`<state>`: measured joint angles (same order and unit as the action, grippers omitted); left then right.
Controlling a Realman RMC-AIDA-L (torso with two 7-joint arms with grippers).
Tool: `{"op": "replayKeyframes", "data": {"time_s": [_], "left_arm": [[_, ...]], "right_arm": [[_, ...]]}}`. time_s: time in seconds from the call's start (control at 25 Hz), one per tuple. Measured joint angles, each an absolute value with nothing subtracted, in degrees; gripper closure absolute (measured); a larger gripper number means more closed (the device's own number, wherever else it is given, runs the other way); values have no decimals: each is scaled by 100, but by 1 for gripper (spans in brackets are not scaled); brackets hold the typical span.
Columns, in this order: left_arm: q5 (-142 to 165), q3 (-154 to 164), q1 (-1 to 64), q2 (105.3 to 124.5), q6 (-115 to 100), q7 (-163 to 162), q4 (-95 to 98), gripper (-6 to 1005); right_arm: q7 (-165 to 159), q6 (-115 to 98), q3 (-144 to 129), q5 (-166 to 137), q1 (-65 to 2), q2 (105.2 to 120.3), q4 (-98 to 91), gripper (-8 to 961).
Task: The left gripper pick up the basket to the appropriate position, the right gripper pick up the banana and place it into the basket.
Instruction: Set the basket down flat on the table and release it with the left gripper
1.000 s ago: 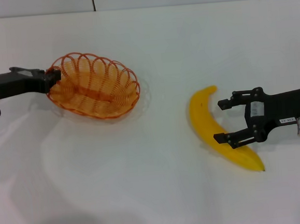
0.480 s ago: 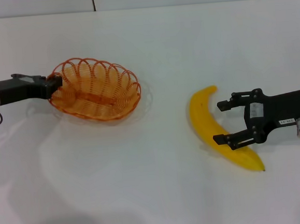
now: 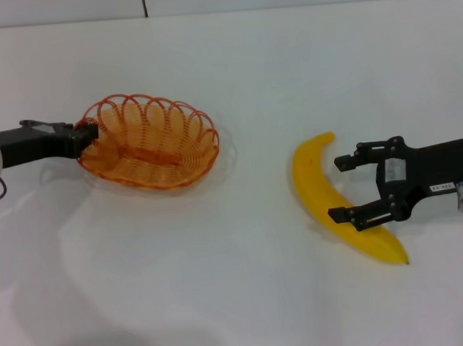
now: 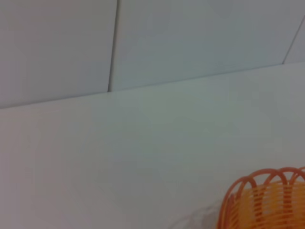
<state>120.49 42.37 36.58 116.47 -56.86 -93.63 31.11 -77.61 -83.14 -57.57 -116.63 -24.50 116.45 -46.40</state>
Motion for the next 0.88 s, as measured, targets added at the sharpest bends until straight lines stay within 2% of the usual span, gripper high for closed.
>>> {"op": "replayKeyframes", "data": {"time_s": [0.72,0.88], "left_arm": [[12050,4245,3619,11654,-5686,-9331,3102,884],[12050,4245,3618,11654,-5687,-9261,3102,728]], "right_arm": [[-7802,-8323,-5757,-11663,-2461,11645,-4623,60],[-7803,-8324,-5757,-11663,-2461,11645,-4623,60]]}}
